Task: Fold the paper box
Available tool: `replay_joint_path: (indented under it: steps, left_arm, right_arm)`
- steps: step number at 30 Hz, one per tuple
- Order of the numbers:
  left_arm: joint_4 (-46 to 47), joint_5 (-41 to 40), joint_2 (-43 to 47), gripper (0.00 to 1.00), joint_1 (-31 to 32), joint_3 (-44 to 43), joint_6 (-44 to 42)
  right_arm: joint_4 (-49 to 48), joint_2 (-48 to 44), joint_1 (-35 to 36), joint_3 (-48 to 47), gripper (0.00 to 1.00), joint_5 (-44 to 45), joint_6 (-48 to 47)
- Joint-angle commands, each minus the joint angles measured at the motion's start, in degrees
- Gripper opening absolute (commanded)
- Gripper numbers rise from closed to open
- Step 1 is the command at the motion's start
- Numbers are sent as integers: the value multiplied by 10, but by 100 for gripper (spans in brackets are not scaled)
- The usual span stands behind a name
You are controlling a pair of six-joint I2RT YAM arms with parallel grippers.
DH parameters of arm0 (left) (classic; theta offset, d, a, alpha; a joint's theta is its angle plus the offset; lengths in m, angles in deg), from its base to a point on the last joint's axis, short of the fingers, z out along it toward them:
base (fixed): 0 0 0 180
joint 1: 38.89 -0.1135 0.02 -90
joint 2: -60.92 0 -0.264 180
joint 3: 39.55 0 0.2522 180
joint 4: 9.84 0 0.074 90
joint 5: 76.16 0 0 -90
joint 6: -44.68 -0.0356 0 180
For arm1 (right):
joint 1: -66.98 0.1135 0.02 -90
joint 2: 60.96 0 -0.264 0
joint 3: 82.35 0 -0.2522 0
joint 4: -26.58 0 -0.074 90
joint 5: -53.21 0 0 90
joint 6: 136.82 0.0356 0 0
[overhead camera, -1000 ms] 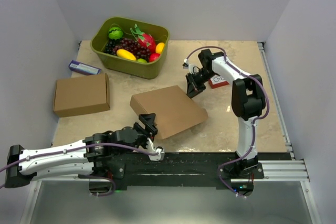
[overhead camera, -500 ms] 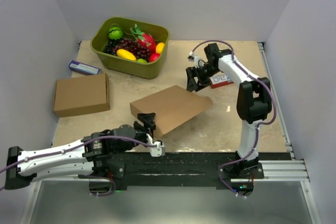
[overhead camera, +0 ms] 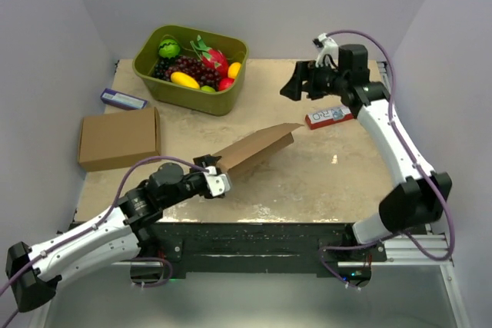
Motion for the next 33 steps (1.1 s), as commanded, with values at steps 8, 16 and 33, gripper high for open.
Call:
replay_joint_path:
  steps: [8, 16, 33]
  left_arm:
    - [97, 202, 1, 33, -165, 12, 148]
    - [136, 380, -32, 29, -254, 11, 194]
    - [148, 397, -54, 28, -297, 14, 205]
  right_arm:
    - [-356, -269, -5, 360, 79, 33, -17]
    - [-324, -265, -20, 369, 71, -20, -108]
    - [-253, -267, -25, 371, 65, -53, -194]
